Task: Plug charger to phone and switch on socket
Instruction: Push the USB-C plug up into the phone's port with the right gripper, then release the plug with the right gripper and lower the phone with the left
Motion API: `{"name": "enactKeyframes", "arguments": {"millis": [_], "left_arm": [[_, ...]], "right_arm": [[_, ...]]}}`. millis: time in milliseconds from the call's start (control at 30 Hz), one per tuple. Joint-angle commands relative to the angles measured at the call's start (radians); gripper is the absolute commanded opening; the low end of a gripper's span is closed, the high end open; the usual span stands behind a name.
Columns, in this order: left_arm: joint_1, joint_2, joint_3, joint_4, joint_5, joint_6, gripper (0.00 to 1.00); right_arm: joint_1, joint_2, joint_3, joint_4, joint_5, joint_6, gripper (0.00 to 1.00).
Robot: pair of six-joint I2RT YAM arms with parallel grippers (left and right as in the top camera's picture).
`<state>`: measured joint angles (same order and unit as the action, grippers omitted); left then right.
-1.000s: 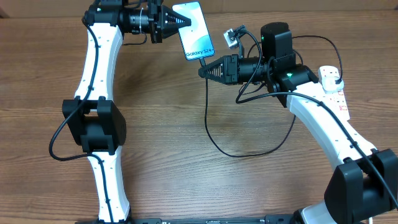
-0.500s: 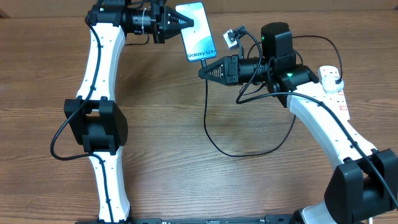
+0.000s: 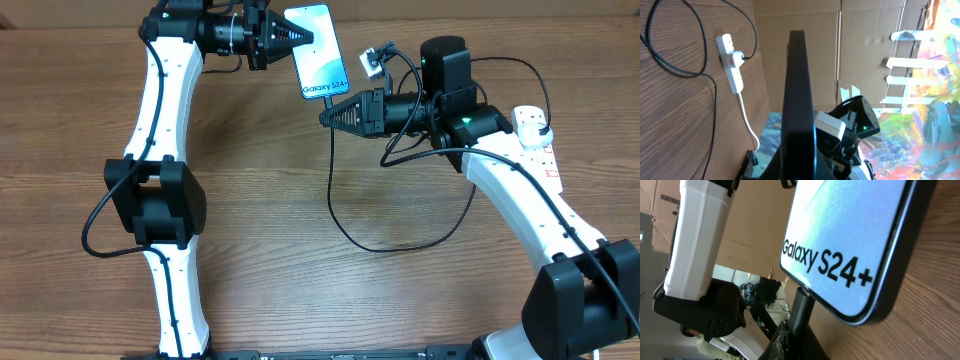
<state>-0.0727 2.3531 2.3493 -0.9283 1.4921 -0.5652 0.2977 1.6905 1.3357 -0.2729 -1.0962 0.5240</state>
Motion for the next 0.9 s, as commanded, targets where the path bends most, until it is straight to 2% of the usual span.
{"name": "enactKeyframes", "arguments": {"millis": [0,233,300,533,733,867], "left_arm": [[-0.035,-0.003,0.010,-0.011,0.086,0.045,0.04],[0.001,-0.003,0.010,-0.009,0.086,0.045,0.04],[0.007,-0.003,0.010,-0.009,0.086,0.045,0.04],[0.023,-0.003,0.010,-0.009,0.087,0.046,0.04],[0.024,-0.003,0.010,-0.009,0.077,0.061,0.04],[0.029,-0.003,0.009,-0.013,0.033,0.137,0.04]], "right_arm": [[-0.014,-0.017,0.018,0.032,0.062,0.000,0.04],[-0.014,-0.017,0.018,0.032,0.039,0.000,0.07],[-0.014,-0.017,0.018,0.032,0.039,0.000,0.11],[-0.014,-0.017,0.018,0.024,0.040,0.000,0.42],[-0.014,-0.017,0.018,0.021,0.040,0.000,0.49],[-0.015,-0.017,0.018,0.022,0.043,0.000,0.56]]}}
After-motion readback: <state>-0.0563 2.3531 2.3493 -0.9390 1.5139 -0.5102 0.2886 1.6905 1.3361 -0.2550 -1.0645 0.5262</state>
